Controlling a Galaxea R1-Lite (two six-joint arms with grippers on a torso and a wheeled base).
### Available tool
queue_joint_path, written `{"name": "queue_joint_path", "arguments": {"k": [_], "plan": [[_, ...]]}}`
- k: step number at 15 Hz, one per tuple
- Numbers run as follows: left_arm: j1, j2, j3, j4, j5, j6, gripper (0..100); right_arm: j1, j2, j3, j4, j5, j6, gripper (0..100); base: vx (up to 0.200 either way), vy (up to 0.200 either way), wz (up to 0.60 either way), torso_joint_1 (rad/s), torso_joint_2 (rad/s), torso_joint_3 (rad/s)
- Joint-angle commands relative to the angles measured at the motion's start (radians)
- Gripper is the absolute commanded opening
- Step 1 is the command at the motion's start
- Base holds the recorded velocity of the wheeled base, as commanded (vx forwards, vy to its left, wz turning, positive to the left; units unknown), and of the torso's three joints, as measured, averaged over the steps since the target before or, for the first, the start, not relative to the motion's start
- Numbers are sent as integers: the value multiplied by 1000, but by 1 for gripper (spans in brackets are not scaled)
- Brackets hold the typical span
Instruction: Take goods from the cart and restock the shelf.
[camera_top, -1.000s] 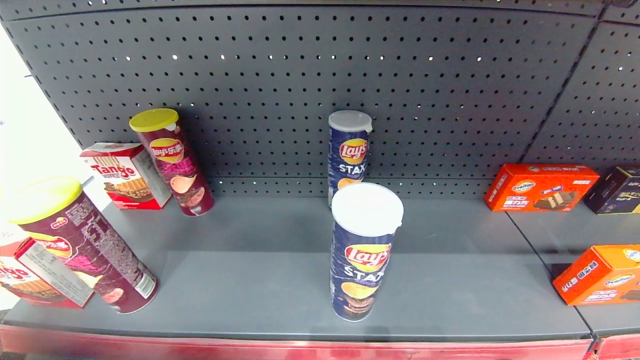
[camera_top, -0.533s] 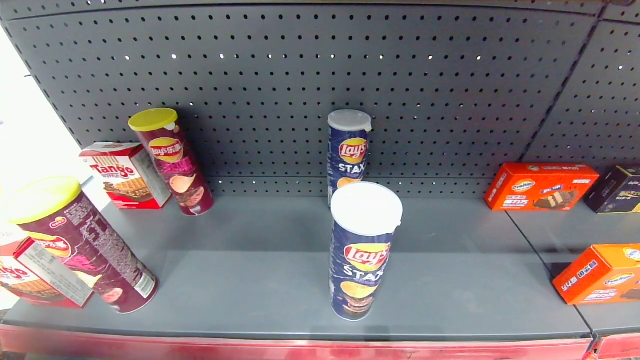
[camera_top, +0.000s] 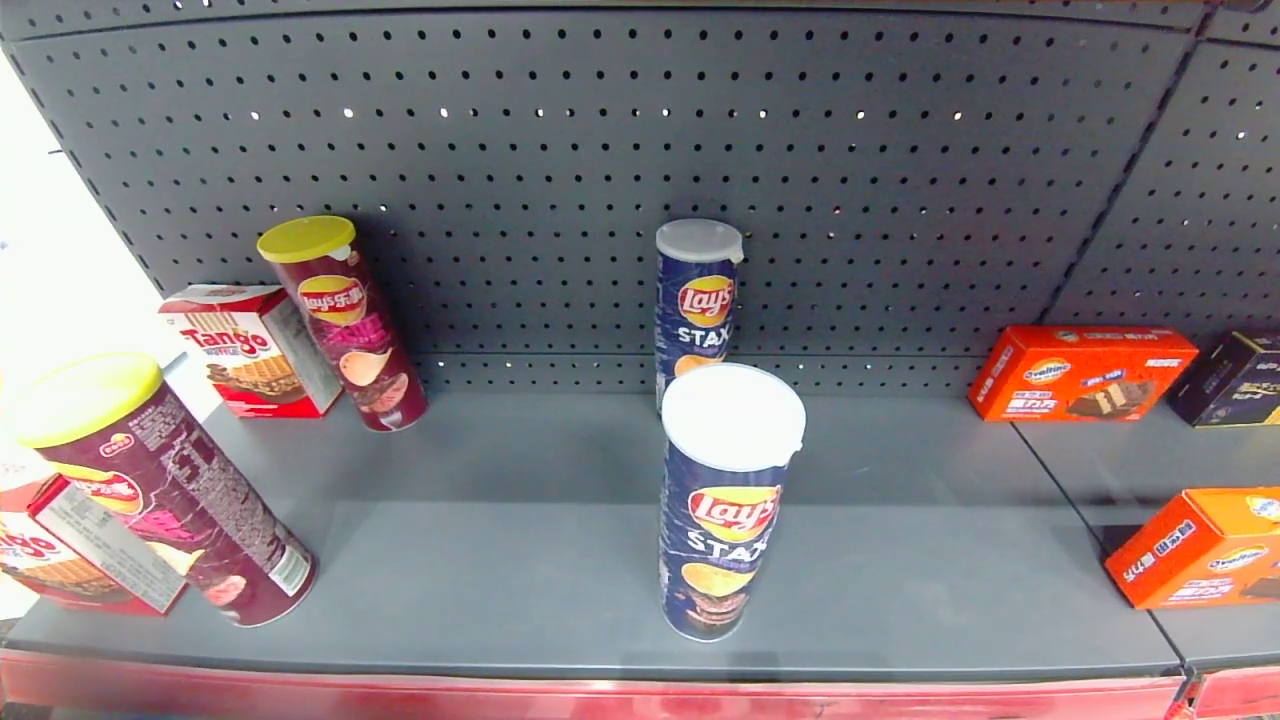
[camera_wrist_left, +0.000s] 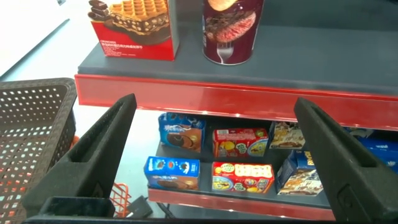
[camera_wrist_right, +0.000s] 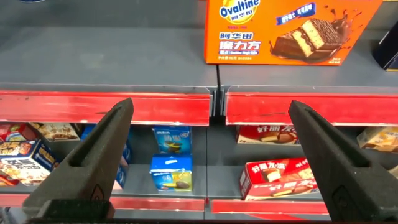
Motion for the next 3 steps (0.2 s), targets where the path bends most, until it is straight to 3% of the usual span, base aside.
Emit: {"name": "queue_joint_path", "arguments": {"k": [1, 3], "plan": [[0, 1, 0, 0, 0, 0, 100, 0, 1, 0, 0, 1, 0, 100, 0, 0, 0, 0, 0, 0], [0, 1, 0, 0, 0, 0, 100, 0, 1, 0, 0, 1, 1, 100, 0, 0, 0, 0, 0, 0]]}}
